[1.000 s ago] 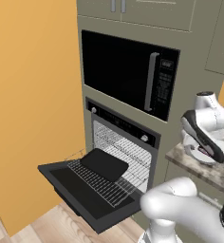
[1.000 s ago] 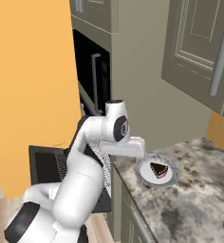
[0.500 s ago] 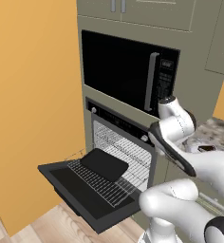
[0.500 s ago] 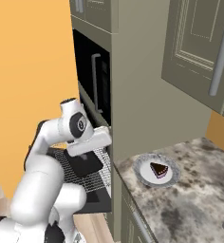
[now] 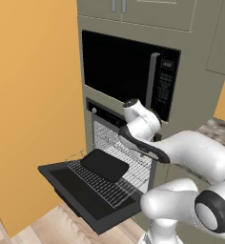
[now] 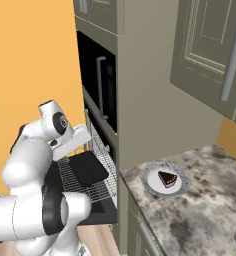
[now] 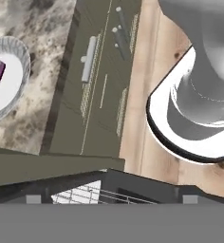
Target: Take the baked cake out of the oven and place it on the plate for cooling. Then close the oven door.
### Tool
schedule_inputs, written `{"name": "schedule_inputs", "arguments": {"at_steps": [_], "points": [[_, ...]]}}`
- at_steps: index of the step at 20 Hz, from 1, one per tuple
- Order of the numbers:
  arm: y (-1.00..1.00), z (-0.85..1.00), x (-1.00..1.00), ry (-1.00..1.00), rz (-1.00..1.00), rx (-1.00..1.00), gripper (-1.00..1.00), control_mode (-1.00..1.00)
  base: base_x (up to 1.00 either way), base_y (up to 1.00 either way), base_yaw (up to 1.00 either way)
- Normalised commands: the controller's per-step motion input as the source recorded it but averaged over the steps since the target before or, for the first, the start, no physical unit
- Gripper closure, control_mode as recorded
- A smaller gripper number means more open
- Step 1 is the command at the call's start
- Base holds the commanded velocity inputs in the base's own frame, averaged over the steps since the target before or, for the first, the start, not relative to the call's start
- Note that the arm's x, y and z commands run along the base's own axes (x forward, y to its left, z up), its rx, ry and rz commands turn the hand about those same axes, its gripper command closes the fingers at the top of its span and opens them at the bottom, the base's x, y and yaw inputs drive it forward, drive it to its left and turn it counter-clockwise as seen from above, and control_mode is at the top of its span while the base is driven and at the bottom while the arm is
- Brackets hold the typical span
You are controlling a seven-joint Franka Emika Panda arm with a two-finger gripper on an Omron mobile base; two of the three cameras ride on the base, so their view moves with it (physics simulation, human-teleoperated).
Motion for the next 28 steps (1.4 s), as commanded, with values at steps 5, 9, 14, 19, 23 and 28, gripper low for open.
{"name": "schedule_inputs", "arguments": {"at_steps": [5,9,14,19,23,28], "points": [[0.70,-0.35,1.00,0.34,0.18,0.00,-1.00,-1.00,0.00,0.00,0.00],[0.56,-0.94,1.00,0.33,0.25,0.00,-1.00,-1.00,0.00,0.00,0.00],[0.74,-0.96,0.91,0.11,0.20,0.00,-1.00,-1.00,0.00,0.00,0.00],[0.55,-0.87,0.91,0.04,0.21,0.00,-1.00,-1.00,0.00,0.00,0.00],[0.45,-0.96,0.63,0.00,0.29,0.00,-1.00,-1.00,0.00,0.00,0.00],[0.49,-0.92,0.63,0.13,0.06,0.03,-1.00,-1.00,0.00,0.00,0.00]]}}
